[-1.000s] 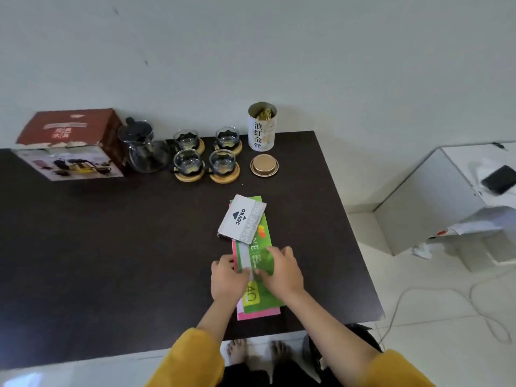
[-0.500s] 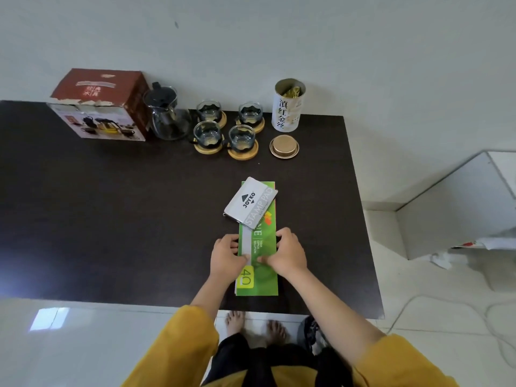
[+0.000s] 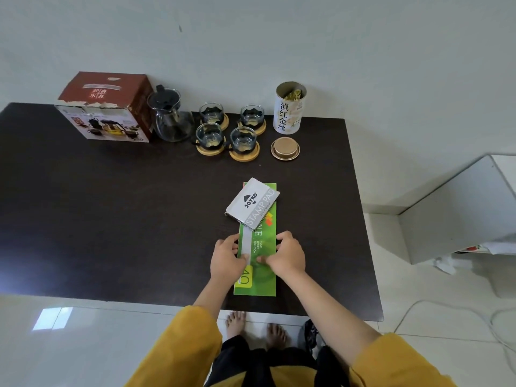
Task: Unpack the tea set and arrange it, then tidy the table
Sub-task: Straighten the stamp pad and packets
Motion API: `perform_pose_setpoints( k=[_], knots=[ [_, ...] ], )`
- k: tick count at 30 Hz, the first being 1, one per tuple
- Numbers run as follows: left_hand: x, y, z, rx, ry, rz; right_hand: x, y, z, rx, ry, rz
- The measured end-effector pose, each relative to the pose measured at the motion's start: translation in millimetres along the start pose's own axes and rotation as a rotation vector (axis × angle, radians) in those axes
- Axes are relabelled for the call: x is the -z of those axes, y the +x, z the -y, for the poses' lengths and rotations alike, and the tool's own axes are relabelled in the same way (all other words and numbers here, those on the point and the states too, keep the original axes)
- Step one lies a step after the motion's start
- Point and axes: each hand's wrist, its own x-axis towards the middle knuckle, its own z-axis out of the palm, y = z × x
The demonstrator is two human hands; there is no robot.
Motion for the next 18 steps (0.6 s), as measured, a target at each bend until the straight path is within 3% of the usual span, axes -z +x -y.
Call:
perform_pose_setpoints(
  k=[18],
  knots=[
    [2.9,3.9,-1.7,0.051,-0.061,0.024,3.2,9.9,-1.6,0.018,0.029,0.072]
  ],
)
